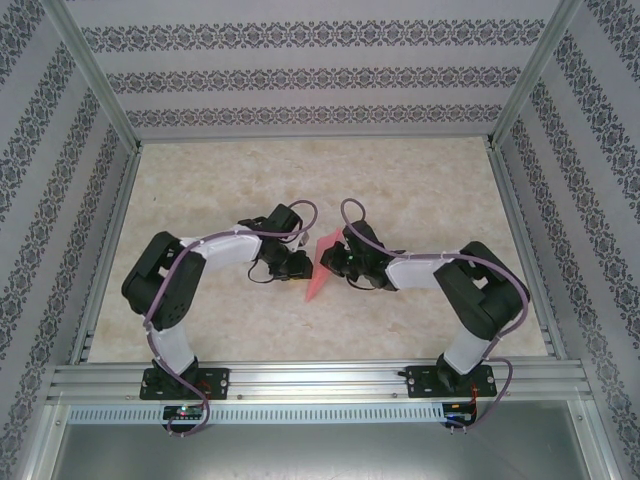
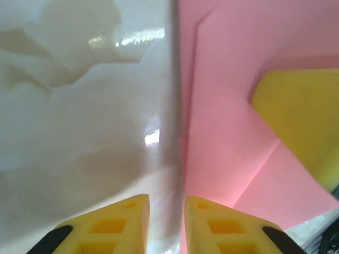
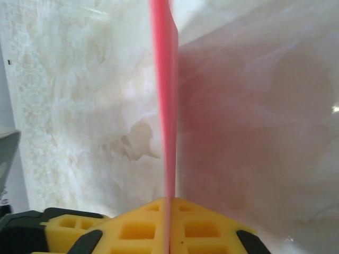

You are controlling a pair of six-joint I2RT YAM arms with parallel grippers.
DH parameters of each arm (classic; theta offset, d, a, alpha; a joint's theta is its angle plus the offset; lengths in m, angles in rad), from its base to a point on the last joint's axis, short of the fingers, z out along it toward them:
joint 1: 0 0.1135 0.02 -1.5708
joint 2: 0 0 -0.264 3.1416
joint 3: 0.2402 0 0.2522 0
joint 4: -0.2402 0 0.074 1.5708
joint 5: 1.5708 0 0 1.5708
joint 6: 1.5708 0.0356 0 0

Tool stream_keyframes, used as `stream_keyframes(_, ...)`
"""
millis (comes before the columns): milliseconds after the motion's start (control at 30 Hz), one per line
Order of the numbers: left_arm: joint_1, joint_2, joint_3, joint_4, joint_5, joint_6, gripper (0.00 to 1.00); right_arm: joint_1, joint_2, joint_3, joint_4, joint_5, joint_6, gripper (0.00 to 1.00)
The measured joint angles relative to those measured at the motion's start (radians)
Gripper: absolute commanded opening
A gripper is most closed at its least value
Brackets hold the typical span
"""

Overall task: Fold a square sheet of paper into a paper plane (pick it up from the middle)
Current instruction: Turn over the paper at the center of the table.

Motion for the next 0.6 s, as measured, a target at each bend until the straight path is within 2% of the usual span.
stream_keyframes(133, 0.0, -0.13, -0.04, 0.0, -0.072, -0.019, 0.29, 0.016, -0.126, 0.099, -0.266, 0.098, -0.096, 0.07)
stream_keyframes(333, 0.001, -0.305, -0.103, 0.004, -0.228, -0.05, 0.29, 0.069, -0.225, 0.37, -0.793, 0.385, -0.222, 0.09)
stream_keyframes(467, 0.003, -0.403, -0.168, 0.003, -0.34, -0.091, 0.31, 0.134, -0.162, 0.533, -1.148, 0.579, -0.217, 0.09)
stream_keyframes(600, 0.019, -0.493, -0.215, -0.01, -0.453, -0.14, 0.32, 0.203, 0.019, 0.676, -1.387, 0.692, -0.191, 0.13)
